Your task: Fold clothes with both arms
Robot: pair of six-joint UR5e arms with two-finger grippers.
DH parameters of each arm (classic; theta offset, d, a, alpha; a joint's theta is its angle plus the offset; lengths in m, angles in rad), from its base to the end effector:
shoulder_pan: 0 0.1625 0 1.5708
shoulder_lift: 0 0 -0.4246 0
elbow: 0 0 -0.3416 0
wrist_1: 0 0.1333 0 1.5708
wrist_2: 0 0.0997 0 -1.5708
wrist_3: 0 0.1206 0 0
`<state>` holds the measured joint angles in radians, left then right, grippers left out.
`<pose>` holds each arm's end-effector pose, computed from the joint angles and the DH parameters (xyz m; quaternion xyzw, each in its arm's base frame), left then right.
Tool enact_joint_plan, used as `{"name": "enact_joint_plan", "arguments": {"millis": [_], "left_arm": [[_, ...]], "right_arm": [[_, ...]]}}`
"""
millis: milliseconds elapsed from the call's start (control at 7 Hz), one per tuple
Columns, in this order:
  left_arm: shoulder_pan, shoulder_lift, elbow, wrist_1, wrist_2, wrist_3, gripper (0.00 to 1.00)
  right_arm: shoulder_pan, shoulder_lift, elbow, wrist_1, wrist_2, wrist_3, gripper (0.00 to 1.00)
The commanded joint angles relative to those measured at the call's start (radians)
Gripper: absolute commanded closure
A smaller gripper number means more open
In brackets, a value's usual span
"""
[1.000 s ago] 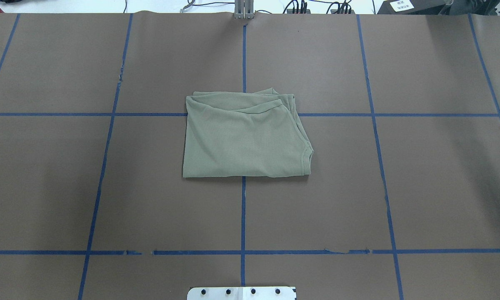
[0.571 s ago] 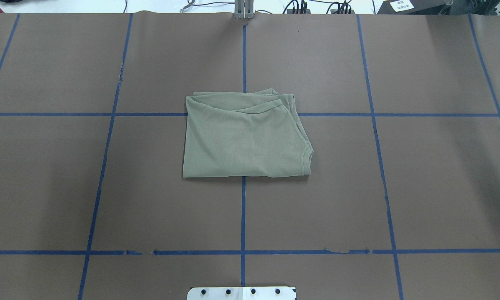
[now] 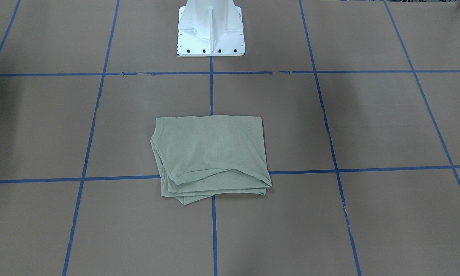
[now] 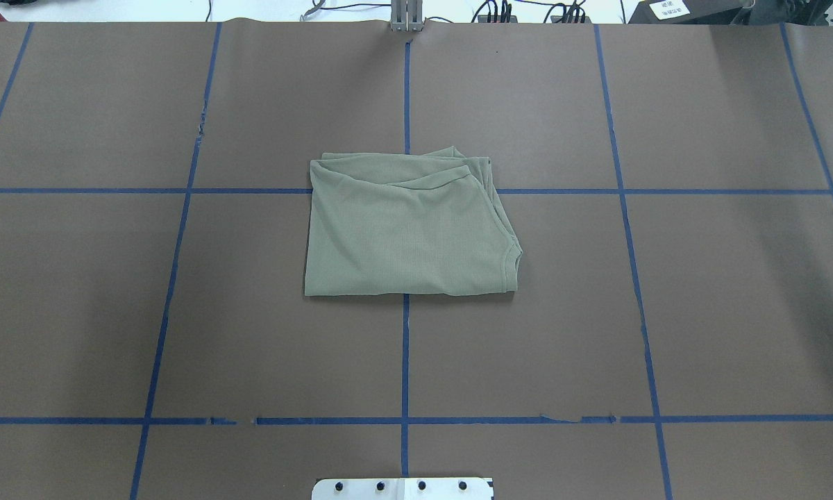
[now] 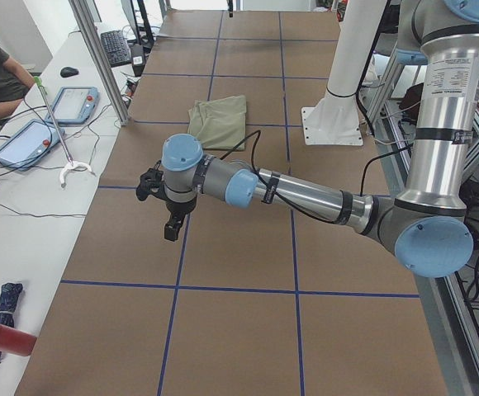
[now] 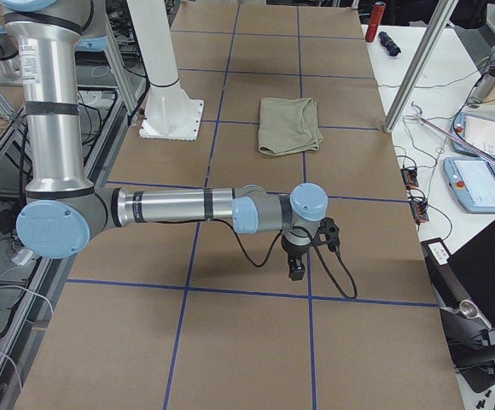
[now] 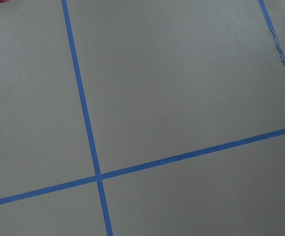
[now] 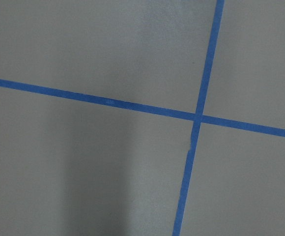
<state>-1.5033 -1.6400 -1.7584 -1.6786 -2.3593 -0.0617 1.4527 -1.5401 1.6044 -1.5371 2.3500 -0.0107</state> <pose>-0.0151 -0.4853 0.5432 0.1427 0.3878 0.0723 0.9078 -0.0062 -0.4640 0.6406 0.0249 -0.3812 -0.0780 0.9208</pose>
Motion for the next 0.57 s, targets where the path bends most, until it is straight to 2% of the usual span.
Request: {"name": "enact_joint_plan", "arguments": {"millis": [0,429], "left_arm": [[0.0,-0.001,-0.001,-0.001,0.0,0.0,0.0],[0.0,-0.003,-0.006,-0.001,-0.002,0.0,0.0]], "right_arm": [[0.0,0.0,-0.001,0.0,0.0,0.0,0.0],[0.0,0.005,-0.001,0.003,0.0,0.0,0.0]]}}
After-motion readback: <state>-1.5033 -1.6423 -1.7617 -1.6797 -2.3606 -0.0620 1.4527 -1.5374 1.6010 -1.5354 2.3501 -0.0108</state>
